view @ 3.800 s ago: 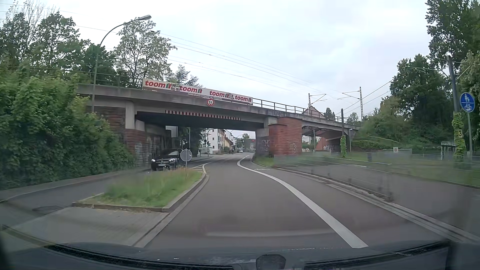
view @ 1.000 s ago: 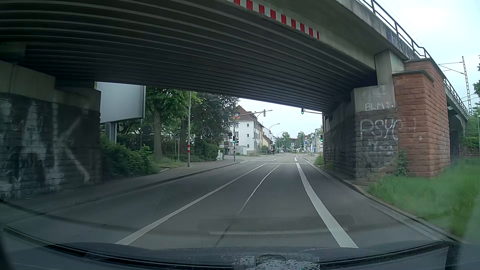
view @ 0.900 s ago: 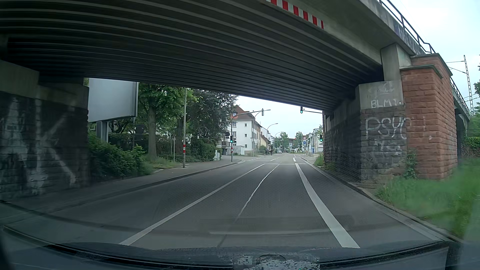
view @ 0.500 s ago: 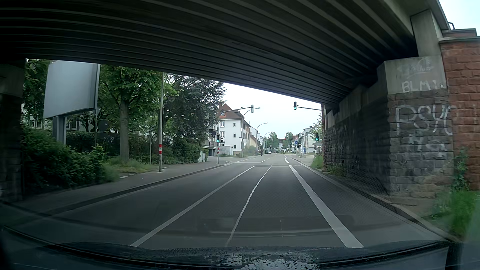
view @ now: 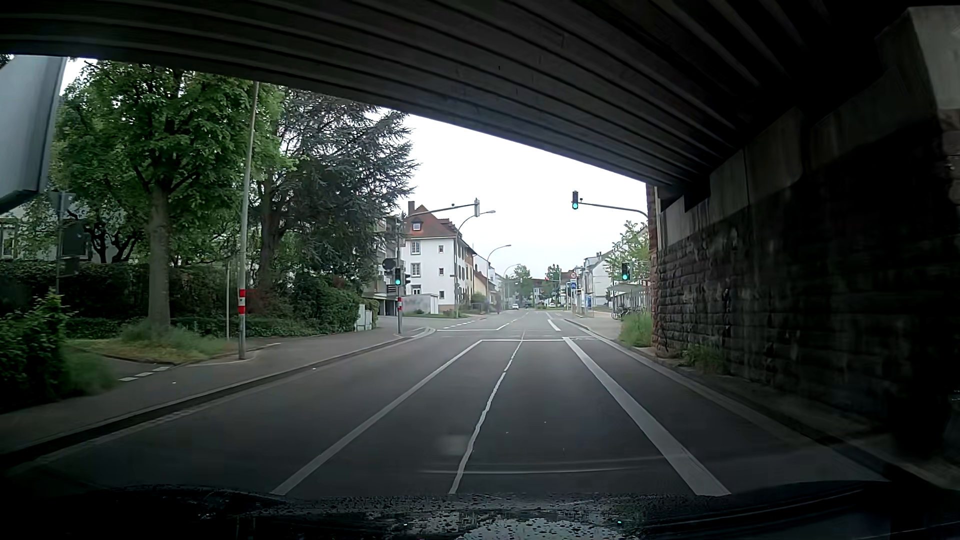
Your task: Follow the waypoints while adhering to traffic rules and regulations
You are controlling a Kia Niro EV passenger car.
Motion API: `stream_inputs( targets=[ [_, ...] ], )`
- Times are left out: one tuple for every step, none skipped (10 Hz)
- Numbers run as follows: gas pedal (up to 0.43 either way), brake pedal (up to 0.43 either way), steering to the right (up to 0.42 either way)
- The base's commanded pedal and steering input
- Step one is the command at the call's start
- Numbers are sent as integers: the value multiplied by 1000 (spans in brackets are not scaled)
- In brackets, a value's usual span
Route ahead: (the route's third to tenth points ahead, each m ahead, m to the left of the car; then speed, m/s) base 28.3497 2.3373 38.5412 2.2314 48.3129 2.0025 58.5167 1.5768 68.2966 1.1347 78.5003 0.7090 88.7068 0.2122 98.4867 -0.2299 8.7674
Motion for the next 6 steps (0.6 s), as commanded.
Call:
stream_inputs(
  targets=[
    [130,0,35],
    [138,0,31],
    [138,0,28],
    [138,0,22],
    [138,0,18],
    [138,0,13]
  ],
)
